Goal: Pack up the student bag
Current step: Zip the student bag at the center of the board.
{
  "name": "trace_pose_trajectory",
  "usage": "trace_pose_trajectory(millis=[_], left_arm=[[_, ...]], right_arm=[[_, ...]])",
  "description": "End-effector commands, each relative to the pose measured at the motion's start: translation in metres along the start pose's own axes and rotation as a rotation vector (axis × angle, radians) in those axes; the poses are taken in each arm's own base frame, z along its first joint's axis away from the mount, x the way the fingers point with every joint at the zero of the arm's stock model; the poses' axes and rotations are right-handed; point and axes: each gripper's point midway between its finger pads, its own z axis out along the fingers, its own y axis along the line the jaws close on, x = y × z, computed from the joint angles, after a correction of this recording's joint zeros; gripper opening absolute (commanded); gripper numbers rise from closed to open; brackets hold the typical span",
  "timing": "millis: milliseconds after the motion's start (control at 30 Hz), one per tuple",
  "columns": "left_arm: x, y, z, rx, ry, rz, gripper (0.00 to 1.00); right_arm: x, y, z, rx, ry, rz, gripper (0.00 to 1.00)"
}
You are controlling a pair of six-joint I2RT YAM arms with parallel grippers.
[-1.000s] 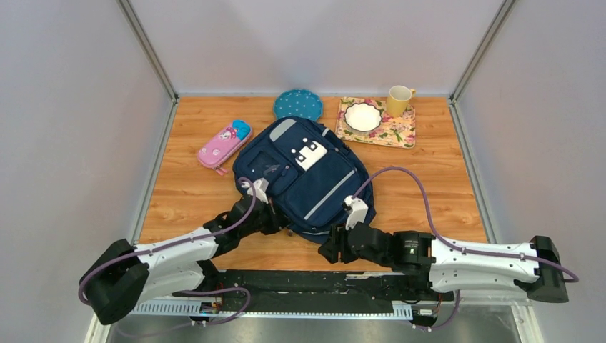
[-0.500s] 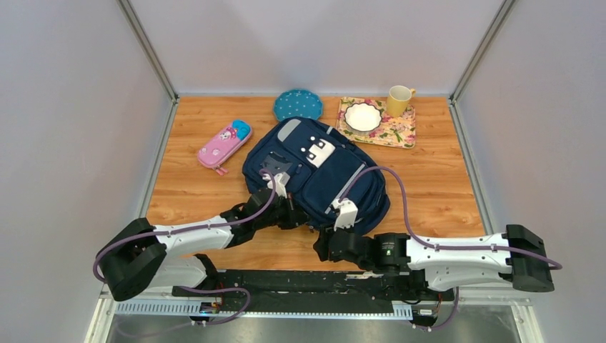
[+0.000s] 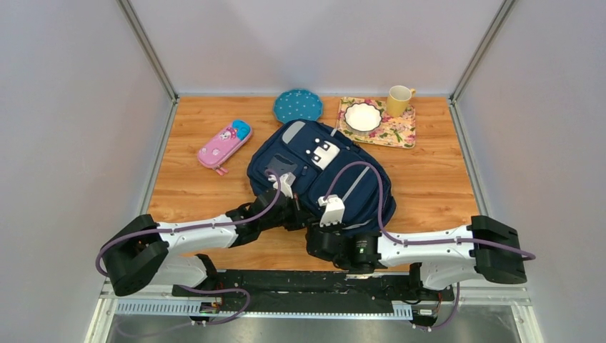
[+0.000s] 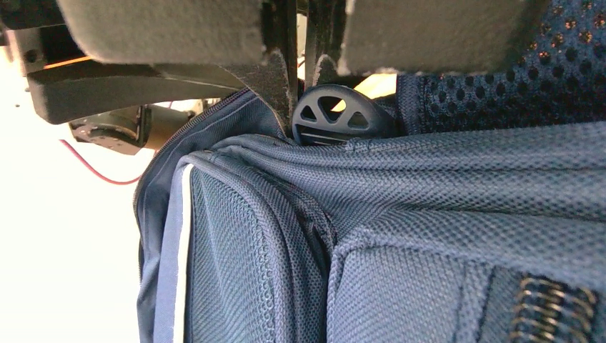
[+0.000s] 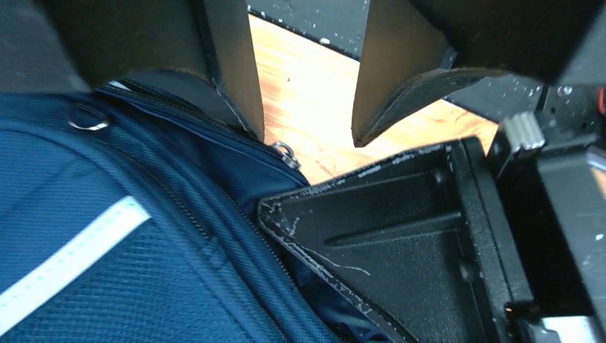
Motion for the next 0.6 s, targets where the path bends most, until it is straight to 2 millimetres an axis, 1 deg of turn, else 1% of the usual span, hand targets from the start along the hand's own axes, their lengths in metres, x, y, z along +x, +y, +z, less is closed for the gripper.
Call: trace_pose_trajectory(millis=[0, 33, 100, 133, 167, 267, 400, 500, 567], left_arm=[[-0.022, -0.081, -0.007, 0.236, -0.033, -0.019, 0.00], [-0.022, -0.082, -0.007, 0.238, -0.034, -0.020, 0.00], [-0.020, -0.078, -0.006, 0.219, -0.027, -0.023, 0.00], [-0.020, -0.075, -0.006, 0.209, -0.029, -0.028, 0.00], [-0.020, -0.075, -0.007, 0.211, -0.030, -0.031, 0.00], [-0.019, -0.075, -0.009, 0.218, -0.031, -0.038, 0.00], [-0.018, -0.078, -0.011, 0.223, -0.019, -0.047, 0.00], [-0.016, -0.078, -0.012, 0.229, -0.012, -0.057, 0.00], [-0.015, -0.079, -0.013, 0.237, -0.010, -0.058, 0.00]], right_arm=[[-0.027, 0.002, 0.009, 0.091, -0.135, 0.079, 0.53], [-0.025, 0.001, 0.011, 0.100, -0.136, 0.080, 0.53], [-0.029, -0.007, 0.014, 0.134, -0.179, 0.112, 0.52], [-0.033, -0.010, 0.015, 0.149, -0.202, 0.116, 0.52], [-0.041, -0.016, 0.015, 0.181, -0.251, 0.116, 0.51], [-0.051, -0.028, 0.018, 0.251, -0.304, 0.121, 0.51], [-0.059, -0.034, 0.019, 0.292, -0.352, 0.111, 0.51], [-0.067, -0.039, 0.018, 0.319, -0.399, 0.104, 0.47], [-0.070, -0.046, 0.021, 0.345, -0.405, 0.105, 0.43]])
